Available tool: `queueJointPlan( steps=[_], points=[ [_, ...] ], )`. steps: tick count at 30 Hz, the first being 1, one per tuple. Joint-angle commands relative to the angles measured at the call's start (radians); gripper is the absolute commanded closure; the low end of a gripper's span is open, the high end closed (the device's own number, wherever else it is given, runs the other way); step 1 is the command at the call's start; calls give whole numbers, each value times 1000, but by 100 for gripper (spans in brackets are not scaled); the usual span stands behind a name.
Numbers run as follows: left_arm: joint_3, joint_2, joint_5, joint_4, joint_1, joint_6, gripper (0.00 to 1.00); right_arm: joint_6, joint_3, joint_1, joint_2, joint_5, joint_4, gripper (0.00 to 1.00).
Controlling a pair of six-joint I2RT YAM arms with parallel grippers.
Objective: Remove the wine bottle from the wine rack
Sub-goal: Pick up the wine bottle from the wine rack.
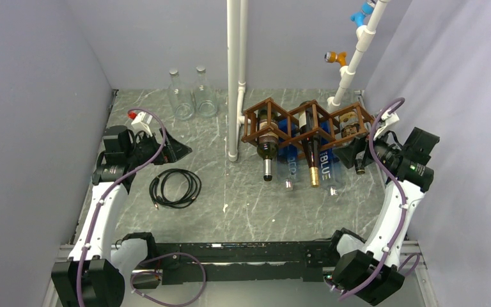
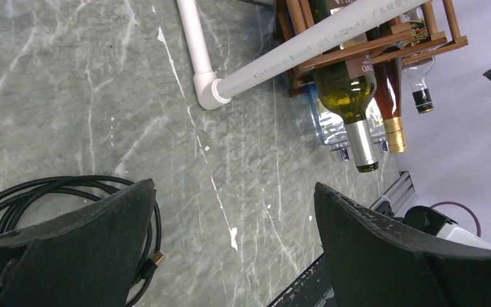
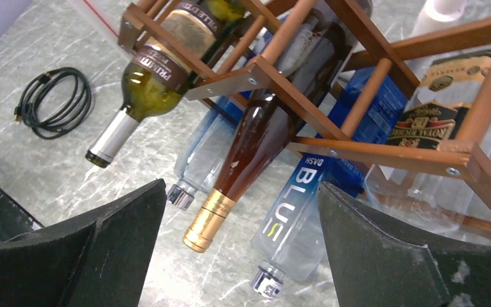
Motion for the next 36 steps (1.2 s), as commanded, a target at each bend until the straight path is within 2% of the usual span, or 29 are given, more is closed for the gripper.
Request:
queueJointPlan(
  steps=[1, 13, 18, 26, 28, 32, 36],
  points=[
    [27, 1, 60, 16, 4, -11, 0, 62, -15, -18, 3, 53, 83, 10],
    [22, 7, 96, 29, 4, -25, 1, 88, -51, -27, 22, 94, 105, 7],
    [-7, 16, 192, 116, 4, -81, 1, 80, -57, -26, 25, 91, 99, 6],
    [-25, 24, 233, 180, -1, -130, 1, 36, -27, -4, 63, 79, 33, 6],
    [-21, 16, 215, 185, -31, -142, 1, 24, -10, 16, 78, 82, 17, 6],
    [-24, -16, 94, 193, -146, -173, 1, 14, 7, 49, 92, 83, 7, 6],
    [-62, -31, 8, 306, -306, -327, 1, 18, -1, 60, 89, 66, 20, 6]
  ],
)
